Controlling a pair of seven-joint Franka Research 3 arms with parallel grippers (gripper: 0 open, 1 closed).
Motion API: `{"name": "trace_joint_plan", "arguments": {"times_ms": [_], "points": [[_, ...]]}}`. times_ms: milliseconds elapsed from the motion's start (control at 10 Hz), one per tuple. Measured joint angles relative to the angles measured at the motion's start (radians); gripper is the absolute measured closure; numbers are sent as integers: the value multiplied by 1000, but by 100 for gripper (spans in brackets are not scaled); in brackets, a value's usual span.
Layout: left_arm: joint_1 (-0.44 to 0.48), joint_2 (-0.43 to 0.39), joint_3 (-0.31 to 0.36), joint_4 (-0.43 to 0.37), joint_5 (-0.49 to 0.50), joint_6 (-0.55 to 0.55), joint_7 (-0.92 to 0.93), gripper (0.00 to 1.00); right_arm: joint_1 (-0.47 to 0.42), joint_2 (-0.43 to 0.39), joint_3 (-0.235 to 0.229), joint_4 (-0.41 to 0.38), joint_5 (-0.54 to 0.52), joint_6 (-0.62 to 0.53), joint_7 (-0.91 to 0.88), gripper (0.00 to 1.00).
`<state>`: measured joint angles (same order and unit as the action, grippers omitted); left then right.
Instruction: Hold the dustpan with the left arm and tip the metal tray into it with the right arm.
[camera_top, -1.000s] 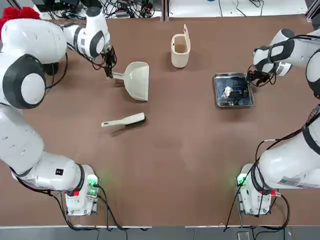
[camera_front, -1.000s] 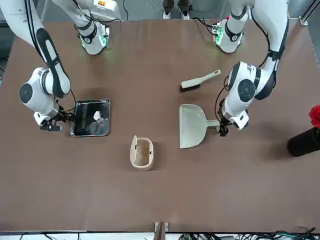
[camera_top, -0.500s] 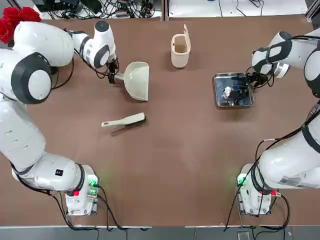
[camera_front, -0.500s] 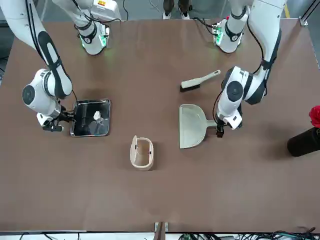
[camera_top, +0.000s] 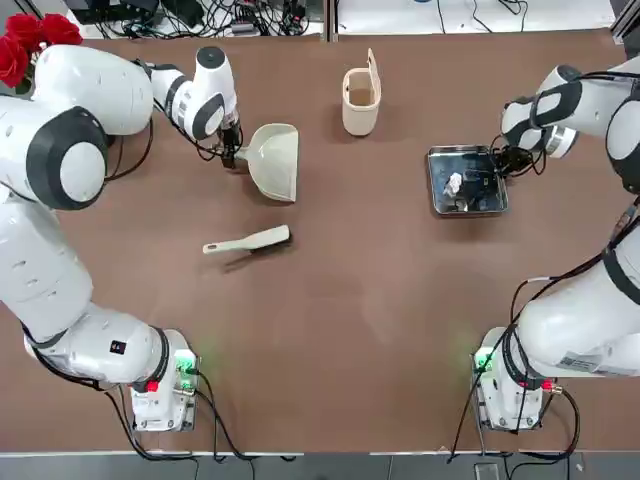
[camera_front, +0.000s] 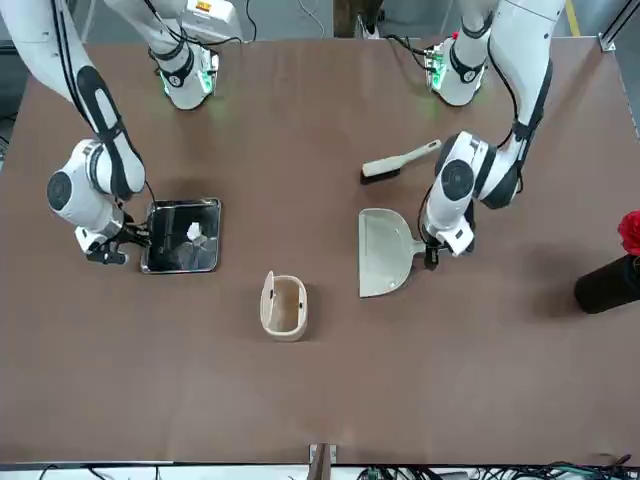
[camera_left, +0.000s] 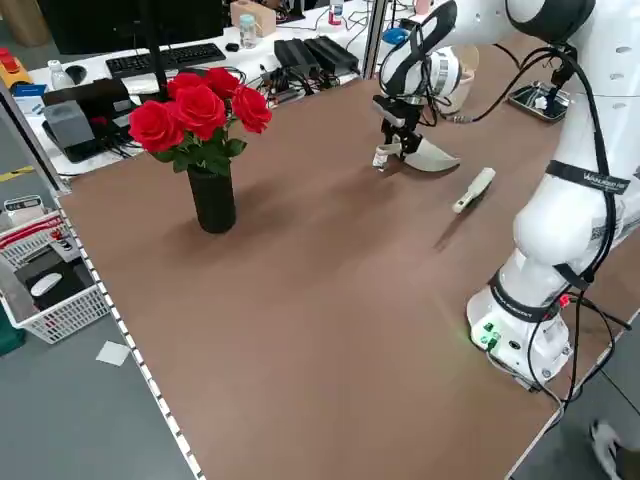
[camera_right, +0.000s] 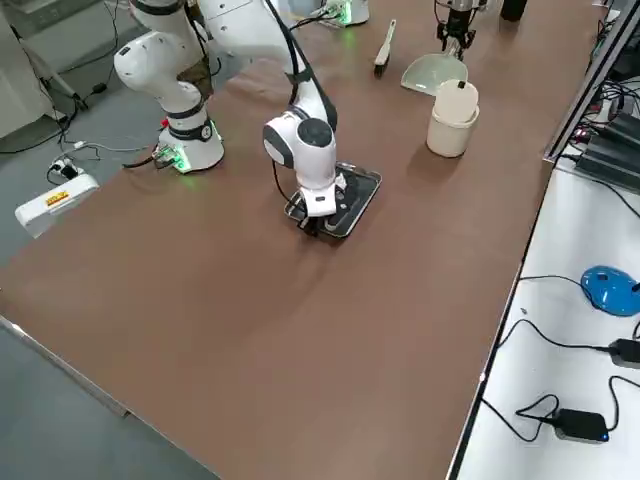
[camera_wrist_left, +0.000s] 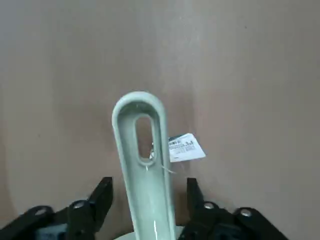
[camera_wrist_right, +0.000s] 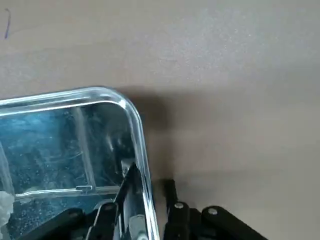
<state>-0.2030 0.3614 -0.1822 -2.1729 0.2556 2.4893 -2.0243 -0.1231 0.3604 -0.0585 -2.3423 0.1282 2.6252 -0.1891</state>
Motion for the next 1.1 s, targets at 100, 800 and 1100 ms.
{"name": "trace_joint_plan", "arguments": {"times_ms": [100,800,1100], "points": [[0,0,0,0,0,1,-8,57,-1,0,1,1,13,3,-1,71],[1,0,1,50,10,9,-24,85,-2,-13,7,7,34,-32,-36,91],[-4,15,1,49,46,9,-25,67,-2,-53,9,69,47,-184,-36,93]]}}
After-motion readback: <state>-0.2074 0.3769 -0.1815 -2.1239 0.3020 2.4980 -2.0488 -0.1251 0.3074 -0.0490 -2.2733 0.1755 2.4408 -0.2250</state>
